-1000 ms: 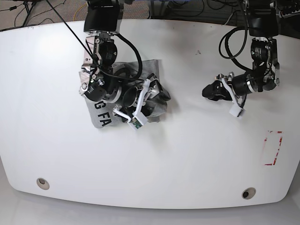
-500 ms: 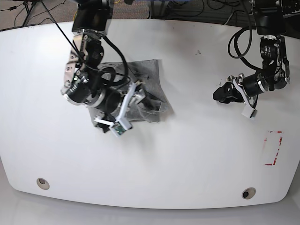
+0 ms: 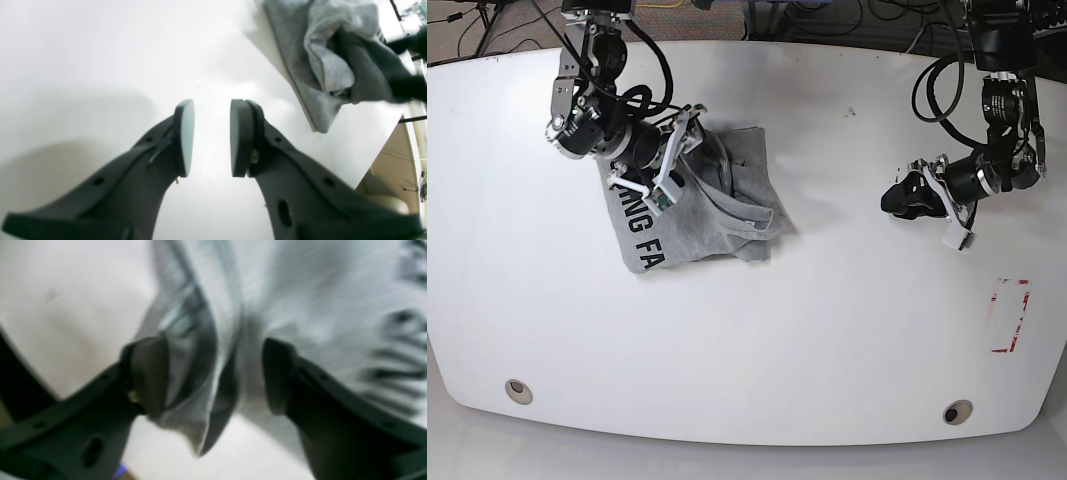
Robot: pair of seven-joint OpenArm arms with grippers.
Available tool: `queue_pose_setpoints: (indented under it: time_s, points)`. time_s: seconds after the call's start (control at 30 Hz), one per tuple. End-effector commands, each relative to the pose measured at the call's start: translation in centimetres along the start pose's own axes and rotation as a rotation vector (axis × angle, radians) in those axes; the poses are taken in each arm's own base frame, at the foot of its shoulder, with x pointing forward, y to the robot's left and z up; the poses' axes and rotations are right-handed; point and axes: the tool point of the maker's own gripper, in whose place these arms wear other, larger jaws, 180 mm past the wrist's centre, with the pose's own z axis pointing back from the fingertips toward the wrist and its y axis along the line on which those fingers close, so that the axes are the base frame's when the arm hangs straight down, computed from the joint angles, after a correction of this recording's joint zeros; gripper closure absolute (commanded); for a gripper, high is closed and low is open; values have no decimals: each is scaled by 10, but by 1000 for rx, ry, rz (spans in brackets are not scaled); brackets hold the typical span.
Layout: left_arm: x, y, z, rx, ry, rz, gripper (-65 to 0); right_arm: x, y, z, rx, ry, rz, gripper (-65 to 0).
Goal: Layout the t-shirt on the table in an organized manner, then fold the t-shirt properly
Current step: 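Lift and flip the grey bundle over with the right gripper, then press and tuck the bundle's loose fabric with the right gripper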
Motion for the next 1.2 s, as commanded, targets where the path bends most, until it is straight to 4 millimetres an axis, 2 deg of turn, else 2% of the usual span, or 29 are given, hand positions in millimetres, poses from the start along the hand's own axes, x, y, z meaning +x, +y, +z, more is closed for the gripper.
queue_pose_setpoints:
  time_s: [0.0, 0.17, 0.27, 0.53, 0.7, 0.87, 0.93, 1.07, 1.17]
  points:
    - [19, -2, 5, -10, -55, -25, -172, 18, 25, -4, 75, -73, 4, -366]
    - [19, -1, 6, -8, -54, -28, -172, 36, 72, -18, 206, -114, 28, -365]
    - [19, -1, 6, -8, -54, -29, -172, 46, 82, -21, 223, -135, 27, -365]
    - [20, 0, 7, -5, -54, -31, -172, 83, 67, -19, 174, -199, 88, -358]
    - [19, 1, 9, 0, -49, -36, -172, 99, 32, -9, 85, -220, 122, -361]
    - [19, 2, 9, 2, -47, -36, -172, 116, 15, -16, 33, -209, 169, -365]
    - [19, 2, 10, 3, -46, -36, -174, 122, 15, -21, 29, -206, 193, -390]
    - [19, 3, 10, 4, -46, -35, -175, 133, 24, -38, 21, -189, 287, -507]
    - [14, 4, 11, 11, -34, -34, -175, 131, 22, -51, -20, -151, 351, -530]
